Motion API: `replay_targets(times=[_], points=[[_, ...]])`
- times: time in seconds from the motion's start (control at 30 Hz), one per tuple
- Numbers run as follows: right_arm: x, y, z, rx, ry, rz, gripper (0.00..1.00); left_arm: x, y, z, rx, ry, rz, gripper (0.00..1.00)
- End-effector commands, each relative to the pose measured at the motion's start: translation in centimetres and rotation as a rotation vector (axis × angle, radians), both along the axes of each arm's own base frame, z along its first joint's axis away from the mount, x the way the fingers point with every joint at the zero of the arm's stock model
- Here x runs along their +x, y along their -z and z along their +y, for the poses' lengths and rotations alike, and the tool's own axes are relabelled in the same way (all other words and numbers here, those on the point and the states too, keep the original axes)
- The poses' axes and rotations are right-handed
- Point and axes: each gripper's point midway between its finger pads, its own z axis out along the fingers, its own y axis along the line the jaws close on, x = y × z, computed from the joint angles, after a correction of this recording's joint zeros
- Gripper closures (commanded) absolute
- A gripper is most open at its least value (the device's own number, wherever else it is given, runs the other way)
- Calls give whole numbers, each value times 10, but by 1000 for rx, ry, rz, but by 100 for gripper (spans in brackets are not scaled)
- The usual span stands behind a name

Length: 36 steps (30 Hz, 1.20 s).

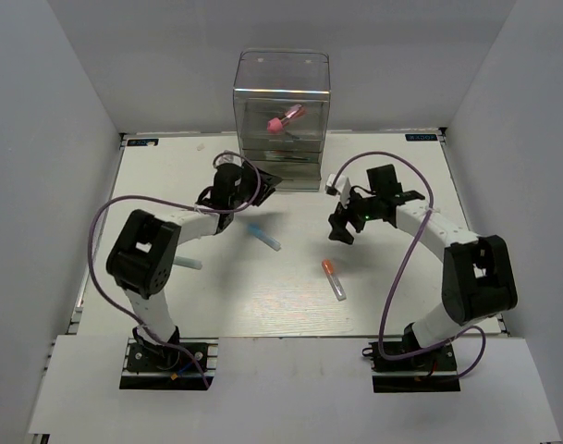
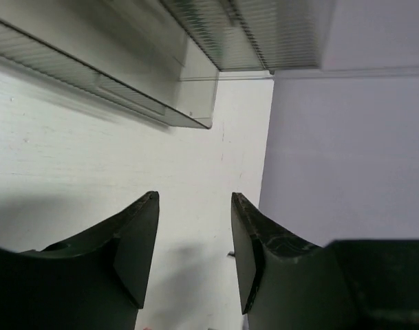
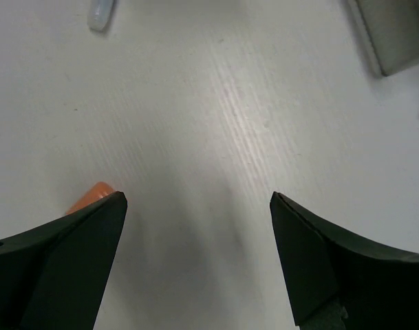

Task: Sort the stationery into containers
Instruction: Pick up the pen from the center of the board.

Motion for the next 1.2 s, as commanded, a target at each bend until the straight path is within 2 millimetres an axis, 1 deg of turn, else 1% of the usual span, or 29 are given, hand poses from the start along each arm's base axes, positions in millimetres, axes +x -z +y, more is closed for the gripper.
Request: replay_targets(times=[0.0,0.03,0.07,0.1,0.13,0.17,0.2,0.23,0.27,0.3,0.33,0.37,0.4,0.43,0.47,0.5,0.53,0.57,0.6,0.67,0.7,0.77,0.8,0.83,0.87,0.9,0.93,1.0,1.17], points=[[33,-61,-4,29,72,-328,10,-12,-49,9,163,49,-167,43],[23,-39,-12,6,92,-327,10,-14,-50,19,339,101,-204,37],[30,-43,-20,-2,131,-398,10,-23,-55,17,459,144,-232,7],[54,-82,-19,76,195,-592,10,-18,-59,37,607,75,-233,0],[46,-77,-28,85,248,-605,10,-25,-67,48,691,74,-254,0],[43,-80,-22,124,253,-573,10,-28,-61,68,717,38,-223,0],[40,-66,-22,98,215,-509,17,-31,-59,81,701,-8,-207,0],[31,-57,-17,54,197,-321,38,-47,-34,98,709,-65,-123,0],[23,-43,-8,63,147,-212,49,-61,-31,122,670,-216,-12,0],[16,-52,5,96,74,-172,59,-71,-16,125,670,-171,-16,0],[-1,-33,2,66,76,-35,73,-73,-21,117,649,-92,-84,6],[-2,-31,5,64,79,-11,77,-78,-27,111,629,-55,-126,9],[-6,-28,8,57,84,1,77,-85,-31,111,594,-59,-136,11],[-4,-28,5,43,123,3,74,-89,-35,108,577,-57,-137,13],[-8,-24,6,28,129,18,72,-91,-32,114,551,-116,-70,15],[-10,-20,2,-2,153,41,69,-103,-20,122,600,-124,40,16],[-17,-13,-1,-29,163,85,67,-107,-18,133,629,-170,89,16],[-17,-16,1,-35,162,87,67,-109,-21,136,607,-211,134,16],[-23,-12,-2,-62,186,125,63,-124,-8,142,641,-210,208,17],[-35,-5,-2,-89,198,185,55,-130,-17,151,603,-288,226,17],[-39,-2,0,-104,191,196,50,-139,-15,158,606,-312,264,17],[-52,9,-2,-148,193,259,41,-148,-21,170,584,-391,288,16],[-57,13,5,-164,168,281,38,-160,-9,181,571,-441,372,16],[-61,19,2,-194,183,303,38,-163,-9,187,559,-478,392,11],[-68,27,1,-225,181,338,35,-169,-3,192,564,-502,424,11],[-75,32,4,-240,170,353,35,-176,3,197,571,-531,467,9],[-77,35,3,-258,184,362,31,-182,11,199,580,-544,503,9],[-88,42,6,-289,159,378,27,-187,20,205,580,-582,559,8],[-105,59,3,-379,177,411,27,-195,39,217,599,-618,634,7]])
